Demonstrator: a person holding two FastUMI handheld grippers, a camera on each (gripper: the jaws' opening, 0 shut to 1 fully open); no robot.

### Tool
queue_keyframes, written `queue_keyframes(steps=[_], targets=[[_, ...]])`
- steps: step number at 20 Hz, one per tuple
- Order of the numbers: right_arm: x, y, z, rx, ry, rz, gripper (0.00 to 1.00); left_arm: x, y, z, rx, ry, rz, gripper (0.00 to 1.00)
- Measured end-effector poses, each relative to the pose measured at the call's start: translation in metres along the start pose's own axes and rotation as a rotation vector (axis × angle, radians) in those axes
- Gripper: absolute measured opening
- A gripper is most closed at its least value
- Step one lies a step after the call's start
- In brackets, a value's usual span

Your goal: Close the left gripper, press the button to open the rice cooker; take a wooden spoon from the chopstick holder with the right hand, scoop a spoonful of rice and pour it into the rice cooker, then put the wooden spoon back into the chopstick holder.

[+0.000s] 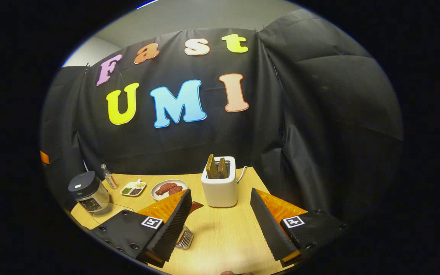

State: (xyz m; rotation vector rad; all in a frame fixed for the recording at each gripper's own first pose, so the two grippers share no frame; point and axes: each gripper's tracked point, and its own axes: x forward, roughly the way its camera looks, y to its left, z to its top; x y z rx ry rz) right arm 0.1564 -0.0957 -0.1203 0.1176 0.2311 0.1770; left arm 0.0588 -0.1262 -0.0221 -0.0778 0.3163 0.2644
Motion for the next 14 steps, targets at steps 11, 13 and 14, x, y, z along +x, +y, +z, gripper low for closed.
queue_keyframes(steps=[11,13,14], targets=[[-0.033,0.030,-0.020,-0.037,0.034,-0.146,0.98,0.065,0.069,0.006,-0.069,0.040,-0.094,0.01],[-0.041,0.048,-0.022,-0.039,0.042,-0.183,0.98,0.085,0.091,0.005,-0.085,0.059,-0.115,0.01],[-0.044,0.058,-0.021,-0.038,0.039,-0.194,0.98,0.096,0.104,0.003,-0.092,0.071,-0.113,0.01]])
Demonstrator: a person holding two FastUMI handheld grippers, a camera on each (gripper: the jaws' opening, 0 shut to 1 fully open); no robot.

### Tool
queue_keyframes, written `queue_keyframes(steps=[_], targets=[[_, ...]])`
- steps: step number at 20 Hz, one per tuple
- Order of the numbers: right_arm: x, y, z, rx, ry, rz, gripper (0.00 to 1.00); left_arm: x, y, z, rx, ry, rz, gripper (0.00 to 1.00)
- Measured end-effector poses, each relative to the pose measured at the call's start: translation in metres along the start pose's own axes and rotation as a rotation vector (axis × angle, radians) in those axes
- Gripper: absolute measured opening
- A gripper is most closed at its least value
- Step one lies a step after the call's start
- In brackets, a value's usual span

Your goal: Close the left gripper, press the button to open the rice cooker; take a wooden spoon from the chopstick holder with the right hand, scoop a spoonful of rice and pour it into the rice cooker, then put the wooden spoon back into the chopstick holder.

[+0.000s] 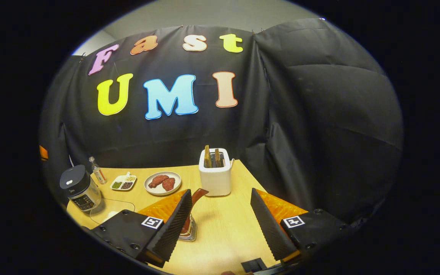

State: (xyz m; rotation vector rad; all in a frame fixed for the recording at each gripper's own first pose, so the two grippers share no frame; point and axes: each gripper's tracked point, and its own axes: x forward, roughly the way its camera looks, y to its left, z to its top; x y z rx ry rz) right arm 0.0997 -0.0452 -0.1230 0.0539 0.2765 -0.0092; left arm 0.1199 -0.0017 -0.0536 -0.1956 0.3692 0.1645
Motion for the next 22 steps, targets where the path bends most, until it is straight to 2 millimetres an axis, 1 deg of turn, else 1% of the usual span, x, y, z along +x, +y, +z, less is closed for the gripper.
queue_keyframes(steps=[2,5,7,10,12,14,15,16,17,20,22], targets=[[-0.010,0.019,0.003,-0.013,-0.008,-0.018,0.98,0.021,0.028,-0.006,-0.007,0.027,-0.006,0.01],[-0.025,0.043,0.014,-0.044,-0.040,-0.043,0.98,0.054,0.053,-0.022,0.012,0.079,-0.035,0.01],[-0.034,0.061,0.013,-0.054,-0.045,-0.054,0.98,0.078,0.064,-0.035,0.008,0.122,-0.059,0.01],[-0.043,0.079,0.006,-0.061,-0.041,-0.083,0.99,0.110,0.068,-0.047,0.021,0.169,-0.113,0.01],[-0.051,0.090,0.000,-0.054,-0.037,-0.104,0.99,0.127,0.069,-0.058,0.057,0.205,-0.133,0.01],[-0.058,0.101,-0.008,-0.039,-0.030,-0.117,0.99,0.140,0.071,-0.066,0.075,0.236,-0.155,0.01],[-0.061,0.106,-0.011,-0.032,-0.027,-0.124,0.95,0.144,0.071,-0.069,0.076,0.252,-0.166,0.01],[-0.064,0.107,-0.014,-0.031,-0.026,-0.138,0.95,0.148,0.072,-0.072,0.078,0.264,-0.173,0.01],[-0.066,0.108,-0.014,-0.032,-0.030,-0.156,0.99,0.151,0.073,-0.075,0.083,0.274,-0.180,0.01],[-0.072,0.116,-0.018,-0.013,-0.030,-0.170,0.99,0.157,0.070,-0.083,0.093,0.310,-0.212,0.01],[-0.073,0.122,-0.023,-0.003,-0.019,-0.172,0.99,0.157,0.070,-0.091,0.104,0.330,-0.226,0.01]])
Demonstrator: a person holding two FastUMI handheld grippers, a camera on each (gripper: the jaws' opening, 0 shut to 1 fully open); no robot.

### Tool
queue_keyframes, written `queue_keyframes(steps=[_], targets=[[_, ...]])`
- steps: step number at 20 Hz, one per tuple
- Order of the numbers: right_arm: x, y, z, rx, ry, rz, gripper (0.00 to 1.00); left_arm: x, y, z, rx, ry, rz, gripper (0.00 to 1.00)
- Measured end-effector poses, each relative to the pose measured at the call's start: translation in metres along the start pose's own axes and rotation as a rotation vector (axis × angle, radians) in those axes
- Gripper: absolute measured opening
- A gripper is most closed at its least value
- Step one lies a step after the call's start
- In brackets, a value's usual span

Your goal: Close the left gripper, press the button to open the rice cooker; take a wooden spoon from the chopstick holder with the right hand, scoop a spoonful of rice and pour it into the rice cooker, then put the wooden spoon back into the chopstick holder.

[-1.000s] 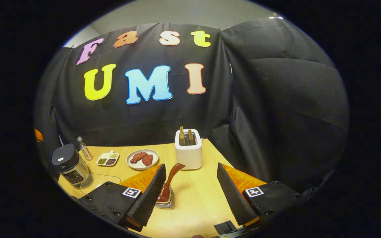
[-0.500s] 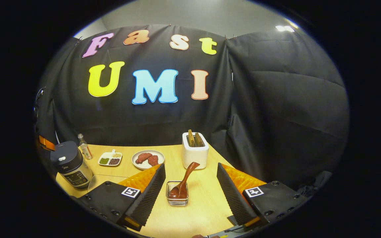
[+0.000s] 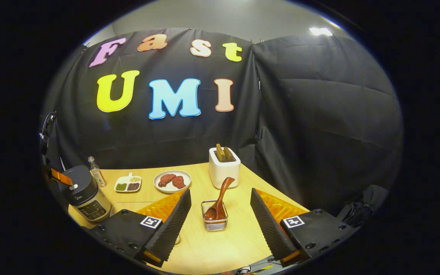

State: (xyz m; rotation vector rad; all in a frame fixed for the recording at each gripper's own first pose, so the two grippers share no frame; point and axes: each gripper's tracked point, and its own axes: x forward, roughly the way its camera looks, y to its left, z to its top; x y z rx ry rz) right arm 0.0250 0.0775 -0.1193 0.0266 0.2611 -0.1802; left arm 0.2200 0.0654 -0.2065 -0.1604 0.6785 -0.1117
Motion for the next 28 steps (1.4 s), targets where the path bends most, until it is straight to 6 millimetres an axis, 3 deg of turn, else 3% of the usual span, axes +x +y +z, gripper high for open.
queue_keyframes(steps=[2,3,4,5,8,17,28], targets=[[-0.001,0.002,-0.002,0.007,0.008,-0.004,0.95,-0.003,-0.001,-0.002,0.015,0.014,-0.005,0.01],[-0.002,0.003,-0.004,0.013,0.012,-0.006,0.99,-0.003,0.000,-0.002,0.023,0.010,-0.007,0.01],[-0.002,0.004,-0.007,0.020,0.017,-0.007,0.95,-0.004,0.000,-0.003,0.022,0.012,-0.006,0.01],[-0.003,0.006,-0.008,0.027,0.025,-0.006,0.99,-0.005,0.000,-0.004,0.021,0.012,-0.006,0.01],[-0.003,0.008,-0.017,0.032,0.050,-0.009,0.95,-0.004,-0.001,-0.006,0.038,0.021,-0.015,0.02],[-0.008,0.017,-0.023,0.008,0.070,0.015,0.99,-0.006,0.000,-0.005,-0.004,0.023,-0.022,0.02],[-0.014,0.014,-0.037,0.009,0.109,0.045,0.99,-0.004,0.002,-0.008,-0.001,0.041,-0.010,0.02]])
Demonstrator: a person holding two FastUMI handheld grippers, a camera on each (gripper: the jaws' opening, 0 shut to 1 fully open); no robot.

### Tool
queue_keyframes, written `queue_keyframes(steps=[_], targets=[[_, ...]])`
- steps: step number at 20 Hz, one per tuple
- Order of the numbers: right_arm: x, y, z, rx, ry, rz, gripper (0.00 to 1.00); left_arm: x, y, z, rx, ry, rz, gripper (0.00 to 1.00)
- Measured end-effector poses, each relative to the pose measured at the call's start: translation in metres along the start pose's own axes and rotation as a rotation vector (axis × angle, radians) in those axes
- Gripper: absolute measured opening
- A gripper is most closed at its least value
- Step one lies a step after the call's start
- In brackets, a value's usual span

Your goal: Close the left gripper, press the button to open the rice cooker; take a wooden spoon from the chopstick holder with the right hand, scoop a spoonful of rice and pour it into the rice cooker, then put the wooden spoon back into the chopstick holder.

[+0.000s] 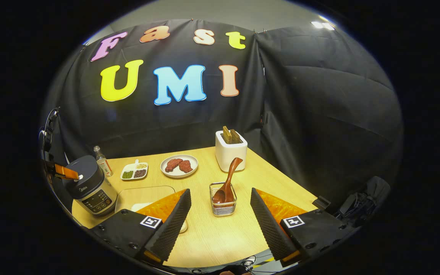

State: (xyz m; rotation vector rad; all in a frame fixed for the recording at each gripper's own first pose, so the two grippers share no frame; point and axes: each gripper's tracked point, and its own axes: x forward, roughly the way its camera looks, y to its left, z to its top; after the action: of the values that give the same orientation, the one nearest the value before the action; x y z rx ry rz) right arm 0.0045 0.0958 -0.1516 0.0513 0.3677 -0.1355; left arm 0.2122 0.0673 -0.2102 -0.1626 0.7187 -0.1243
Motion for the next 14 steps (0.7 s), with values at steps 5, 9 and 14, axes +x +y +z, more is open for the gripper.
queue_keyframes(steps=[5,9,14], targets=[[-0.005,-0.001,-0.005,0.016,-0.001,0.016,0.99,0.000,-0.001,-0.001,0.034,0.002,0.032,0.02],[-0.006,-0.011,0.002,0.037,-0.023,0.000,0.99,-0.004,-0.003,0.008,0.092,-0.020,0.054,0.02],[-0.005,-0.019,0.001,0.060,-0.029,-0.020,0.99,-0.042,-0.005,0.053,0.102,-0.215,0.111,0.02]])
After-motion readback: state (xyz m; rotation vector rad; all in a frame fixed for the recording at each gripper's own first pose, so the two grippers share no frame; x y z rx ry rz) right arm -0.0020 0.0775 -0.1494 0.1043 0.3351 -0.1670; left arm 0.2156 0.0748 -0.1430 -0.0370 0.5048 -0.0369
